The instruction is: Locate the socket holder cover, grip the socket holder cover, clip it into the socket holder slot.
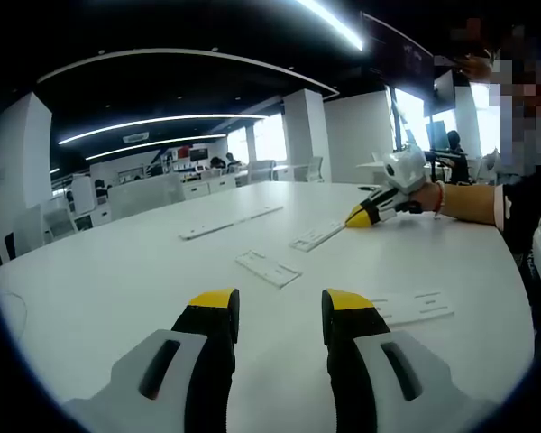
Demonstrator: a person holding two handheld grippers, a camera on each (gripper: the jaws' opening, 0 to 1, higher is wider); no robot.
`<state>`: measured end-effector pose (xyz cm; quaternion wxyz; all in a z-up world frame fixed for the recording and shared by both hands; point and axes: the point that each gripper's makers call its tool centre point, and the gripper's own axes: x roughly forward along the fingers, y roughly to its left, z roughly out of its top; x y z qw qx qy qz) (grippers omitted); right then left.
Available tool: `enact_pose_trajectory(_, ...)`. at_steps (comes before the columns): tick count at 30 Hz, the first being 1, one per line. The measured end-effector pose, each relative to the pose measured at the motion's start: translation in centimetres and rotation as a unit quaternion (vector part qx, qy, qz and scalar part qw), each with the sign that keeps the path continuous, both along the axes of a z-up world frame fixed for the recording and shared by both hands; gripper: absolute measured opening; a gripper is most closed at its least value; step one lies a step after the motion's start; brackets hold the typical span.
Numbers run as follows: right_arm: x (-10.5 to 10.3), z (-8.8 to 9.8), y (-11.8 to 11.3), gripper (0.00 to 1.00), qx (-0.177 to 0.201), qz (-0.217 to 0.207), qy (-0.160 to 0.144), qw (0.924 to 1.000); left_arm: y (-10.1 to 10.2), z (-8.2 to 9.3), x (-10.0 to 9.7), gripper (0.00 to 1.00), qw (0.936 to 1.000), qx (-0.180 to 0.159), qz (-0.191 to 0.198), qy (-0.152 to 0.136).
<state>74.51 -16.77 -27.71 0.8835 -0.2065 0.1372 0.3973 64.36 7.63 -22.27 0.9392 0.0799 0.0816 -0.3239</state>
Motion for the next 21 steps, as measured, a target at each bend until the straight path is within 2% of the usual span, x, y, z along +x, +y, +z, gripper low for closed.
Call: enact_pose_trajectory(21,0.09,0.01,0.4,0.05,0.002,0.003,-0.007,1.0,0.07,-0.17,0.19,0.38,1.0,0.001,0.0,0.003)
